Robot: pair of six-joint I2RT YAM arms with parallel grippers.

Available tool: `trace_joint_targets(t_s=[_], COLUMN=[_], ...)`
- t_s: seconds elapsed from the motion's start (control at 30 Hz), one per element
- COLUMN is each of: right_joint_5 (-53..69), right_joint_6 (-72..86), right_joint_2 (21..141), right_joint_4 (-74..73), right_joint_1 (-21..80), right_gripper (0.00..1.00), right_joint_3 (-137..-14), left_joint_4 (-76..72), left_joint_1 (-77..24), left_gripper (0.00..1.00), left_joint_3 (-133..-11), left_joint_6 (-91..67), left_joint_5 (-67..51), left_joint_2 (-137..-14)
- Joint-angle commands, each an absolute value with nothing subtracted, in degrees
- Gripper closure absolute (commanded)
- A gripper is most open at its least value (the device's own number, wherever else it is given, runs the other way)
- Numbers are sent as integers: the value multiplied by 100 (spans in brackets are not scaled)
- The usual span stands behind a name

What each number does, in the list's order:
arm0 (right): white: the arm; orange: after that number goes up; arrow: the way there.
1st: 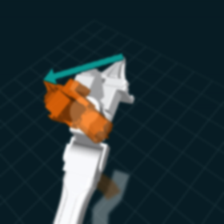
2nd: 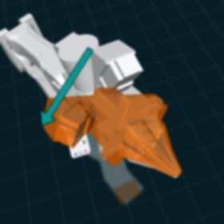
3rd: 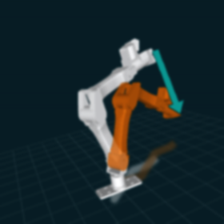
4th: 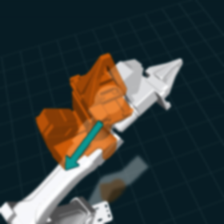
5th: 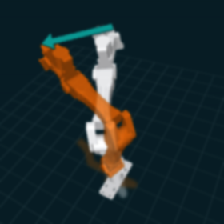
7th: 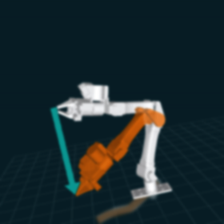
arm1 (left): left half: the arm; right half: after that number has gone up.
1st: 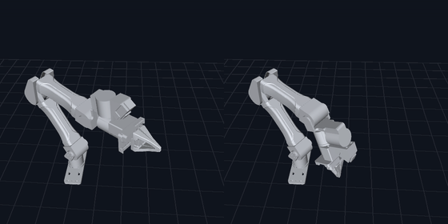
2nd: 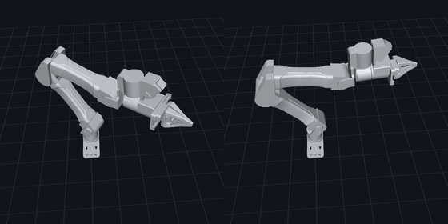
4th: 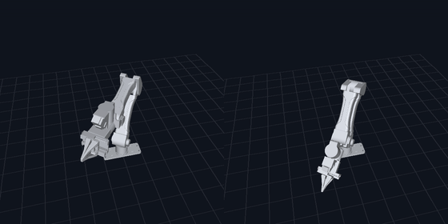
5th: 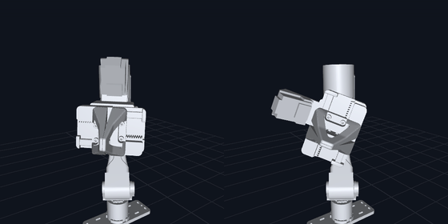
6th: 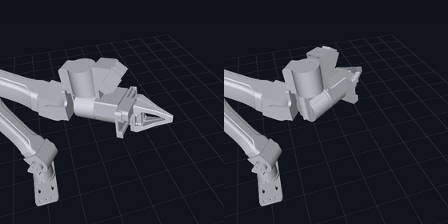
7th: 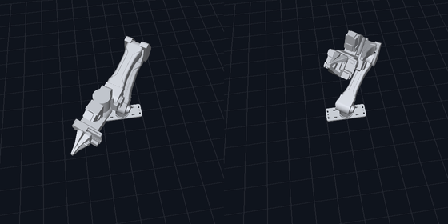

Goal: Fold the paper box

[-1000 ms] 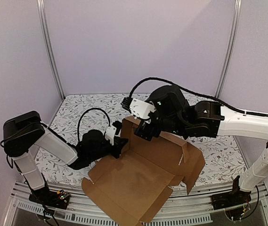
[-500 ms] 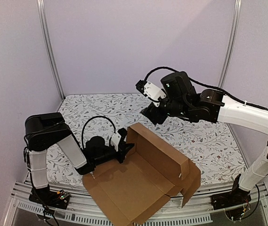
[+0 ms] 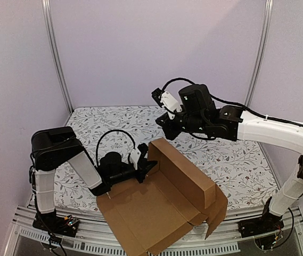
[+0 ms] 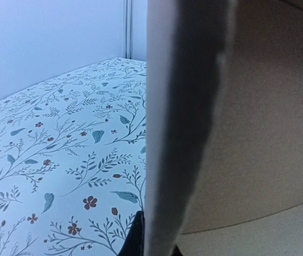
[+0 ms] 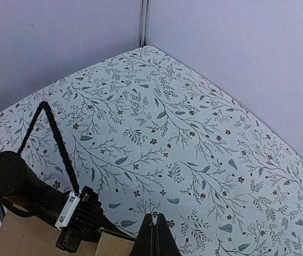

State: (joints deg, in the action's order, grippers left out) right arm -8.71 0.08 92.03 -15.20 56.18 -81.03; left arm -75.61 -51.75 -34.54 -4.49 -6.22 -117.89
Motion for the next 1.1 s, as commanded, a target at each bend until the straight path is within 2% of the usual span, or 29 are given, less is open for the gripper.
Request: trace_joint_targets(t_s=[0.0, 0.53, 0.67, 0.83, 1.07], right_joint_5=[-462, -173, -508, -741, -791], right_joint_6=[402, 1164, 1126, 1119, 1138], right_joint_2=[9469, 10013, 10093, 10198, 10178], right_joint_4=[-1198, -685, -685, -690, -711], right_joint_1=[5590, 5643, 5805, 5914, 5945], right_gripper=[100, 100, 100, 100, 100], right_joint_3=[-7918, -7194, -7088, -6978, -6937], left_joint_4=[-8220, -8235, -8227, -8271, -8218], left_joint_1=[-5142, -5133, -5124, -5124, -5118], left_gripper=[100, 96, 91, 79, 71], left_joint_3=[-3556, -3701, -3662, -3549, -3524], left_joint_6=[-416, -506, -515, -519, -353], left_joint_5=[-712, -609, -635, -632, -576], left_joint_2=[-11864, -12178, -12133, -11930, -11704])
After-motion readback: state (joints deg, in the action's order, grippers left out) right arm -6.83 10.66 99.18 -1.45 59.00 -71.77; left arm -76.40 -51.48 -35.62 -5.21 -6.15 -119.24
